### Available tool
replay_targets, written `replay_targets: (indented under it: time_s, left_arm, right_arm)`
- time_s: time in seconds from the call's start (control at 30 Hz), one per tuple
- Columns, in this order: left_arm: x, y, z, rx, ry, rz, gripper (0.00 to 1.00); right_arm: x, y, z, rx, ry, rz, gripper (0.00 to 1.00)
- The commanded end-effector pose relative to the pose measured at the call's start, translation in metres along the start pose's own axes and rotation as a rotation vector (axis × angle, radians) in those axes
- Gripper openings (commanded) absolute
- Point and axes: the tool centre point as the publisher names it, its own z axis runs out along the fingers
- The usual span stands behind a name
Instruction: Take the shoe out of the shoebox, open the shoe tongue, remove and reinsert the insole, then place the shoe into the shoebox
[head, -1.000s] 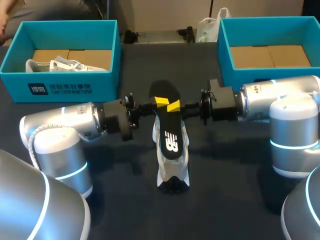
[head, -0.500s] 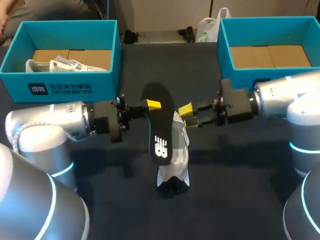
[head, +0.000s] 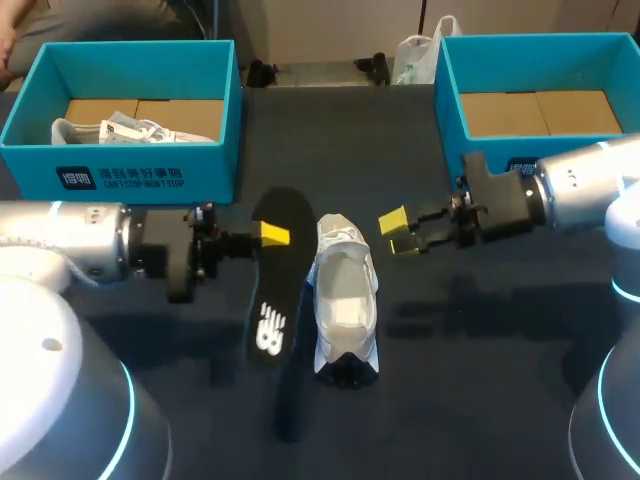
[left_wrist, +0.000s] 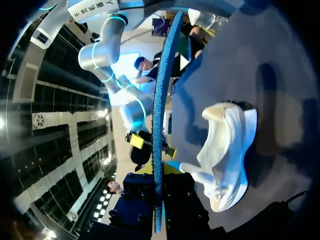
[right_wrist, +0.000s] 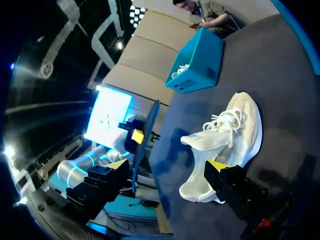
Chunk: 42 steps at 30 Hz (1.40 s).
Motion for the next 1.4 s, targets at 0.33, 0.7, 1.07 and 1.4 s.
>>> replay_targets:
  time_s: [0.33,0.7,1.07,1.4]
  left_arm:
    - [-0.016,-0.015,-0.024,0.118,0.095,-0.052,0.00]
    - [-0.016,-0.015,-0.024,0.118,0.095,-0.052,0.00]
    - [-0.031,-0.063,-0.009,0.145,0.091,-0.203,0.00]
    - [-0.024,-0.080,0.007,0.150,0.096,-0.318,0.00]
  right_arm:
    - [0.012,-0.007,-0.022,0.249,-0.182,-0.190,1.00]
    - [0.012,-0.007,-0.022,0.249,-0.182,-0.190,1.00]
    - [-0.006,-0.045,-0.047,0.371,-0.371,-0.343,1.00]
    - [-0.023,-0.076,-0.060,0.360,-0.465,-0.248,1.00]
